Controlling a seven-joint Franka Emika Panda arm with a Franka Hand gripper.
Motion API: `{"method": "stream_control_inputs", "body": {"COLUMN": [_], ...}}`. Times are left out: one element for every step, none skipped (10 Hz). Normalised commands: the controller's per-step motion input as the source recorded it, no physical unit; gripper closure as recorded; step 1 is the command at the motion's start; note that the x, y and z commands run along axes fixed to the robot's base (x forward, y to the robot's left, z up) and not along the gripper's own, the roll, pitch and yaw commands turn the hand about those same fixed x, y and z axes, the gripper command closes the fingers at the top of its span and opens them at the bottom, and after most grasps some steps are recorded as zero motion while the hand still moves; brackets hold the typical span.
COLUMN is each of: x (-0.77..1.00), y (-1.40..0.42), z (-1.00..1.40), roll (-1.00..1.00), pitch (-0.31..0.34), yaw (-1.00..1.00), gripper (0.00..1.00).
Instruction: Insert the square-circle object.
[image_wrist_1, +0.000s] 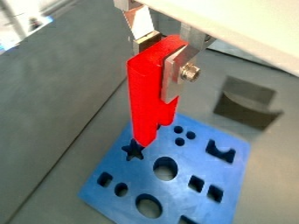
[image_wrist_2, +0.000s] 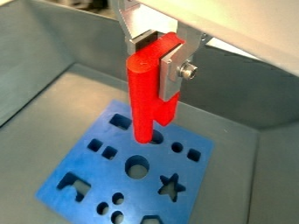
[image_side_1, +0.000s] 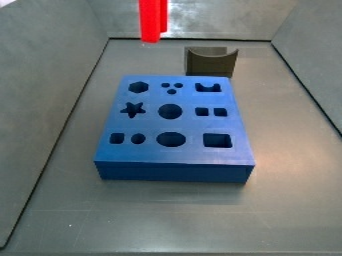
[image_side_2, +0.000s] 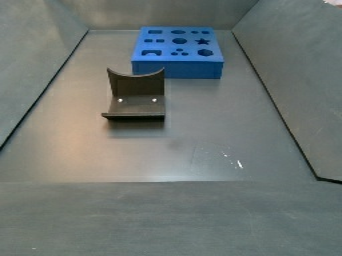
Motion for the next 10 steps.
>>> {"method": "stream_control_inputs", "body": {"x": [0.00, 0.00, 0.00, 0.00, 0.00, 0.00, 0.00, 0.00, 0.00, 0.00], "y": [0.00, 0.00, 0.00, 0.00, 0.00, 0.00, 0.00, 0.00, 0.00, 0.00], "z": [-0.17, -0.17, -0.17, -0.17, -0.17, -0.17, -0.13, -0.12, -0.13, -0.13], "roll": [0.02, 0.02, 0.02, 0.02, 0.02, 0.02, 0.03, 0.04, 0.04, 0.04], "pitch": [0.000, 0.000, 0.000, 0.000, 0.000, 0.000, 0.000, 0.000, 0.000, 0.000], "yaw": [-1.00, -1.00, -1.00, -1.00, -1.00, -1.00, -1.00, -1.00, -1.00, -1.00], "gripper": [1.00, 1.00, 1.00, 1.00, 1.00, 1.00, 1.00, 1.00, 1.00, 1.00]}}
